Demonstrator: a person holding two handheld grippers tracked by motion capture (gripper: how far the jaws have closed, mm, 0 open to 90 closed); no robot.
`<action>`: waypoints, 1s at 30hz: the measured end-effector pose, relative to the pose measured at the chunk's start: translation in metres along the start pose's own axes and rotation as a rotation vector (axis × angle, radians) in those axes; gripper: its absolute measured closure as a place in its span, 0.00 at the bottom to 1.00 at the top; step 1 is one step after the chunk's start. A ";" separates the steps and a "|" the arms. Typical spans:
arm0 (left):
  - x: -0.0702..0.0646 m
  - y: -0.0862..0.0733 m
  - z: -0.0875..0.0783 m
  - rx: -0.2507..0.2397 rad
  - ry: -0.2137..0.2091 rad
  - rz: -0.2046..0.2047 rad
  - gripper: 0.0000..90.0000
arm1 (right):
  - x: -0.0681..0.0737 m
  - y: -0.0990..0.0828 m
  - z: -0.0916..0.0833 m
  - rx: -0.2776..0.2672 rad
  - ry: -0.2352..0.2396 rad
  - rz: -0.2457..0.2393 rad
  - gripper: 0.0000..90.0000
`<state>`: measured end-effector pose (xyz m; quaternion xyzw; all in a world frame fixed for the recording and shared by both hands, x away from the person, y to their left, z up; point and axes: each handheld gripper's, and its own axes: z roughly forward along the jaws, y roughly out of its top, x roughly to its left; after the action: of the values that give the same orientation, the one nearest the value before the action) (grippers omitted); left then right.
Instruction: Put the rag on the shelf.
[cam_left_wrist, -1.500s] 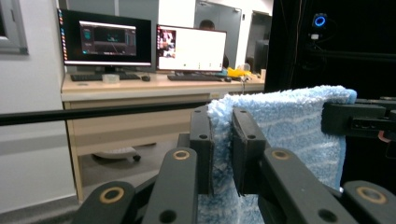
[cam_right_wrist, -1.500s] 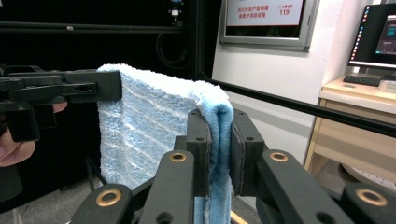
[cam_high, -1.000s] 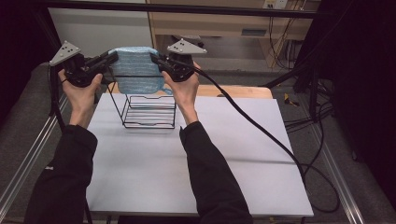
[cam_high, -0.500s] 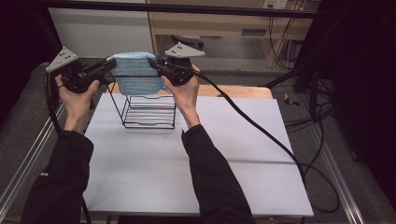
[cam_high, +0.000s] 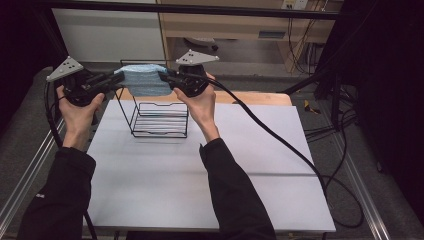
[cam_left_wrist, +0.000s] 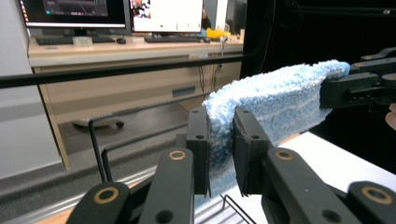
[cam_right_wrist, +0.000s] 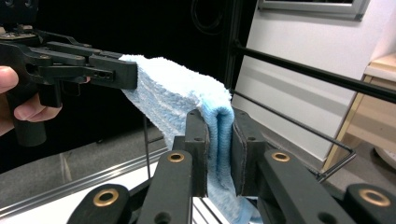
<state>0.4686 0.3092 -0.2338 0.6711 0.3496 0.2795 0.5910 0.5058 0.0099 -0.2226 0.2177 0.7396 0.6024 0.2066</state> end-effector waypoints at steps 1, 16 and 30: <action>-0.001 -0.001 0.000 0.006 0.000 0.001 0.86 | 0.000 0.000 0.000 0.005 0.003 0.002 0.88; 0.000 0.021 -0.013 0.034 0.015 -0.052 0.73 | 0.002 -0.003 0.001 0.040 0.023 -0.035 0.88; -0.003 0.026 0.003 0.143 -0.019 -0.082 1.00 | 0.003 -0.009 -0.002 0.052 0.047 -0.079 0.85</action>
<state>0.4731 0.3034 -0.2080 0.6994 0.3902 0.2229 0.5558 0.5013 0.0083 -0.2309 0.1792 0.7678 0.5791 0.2071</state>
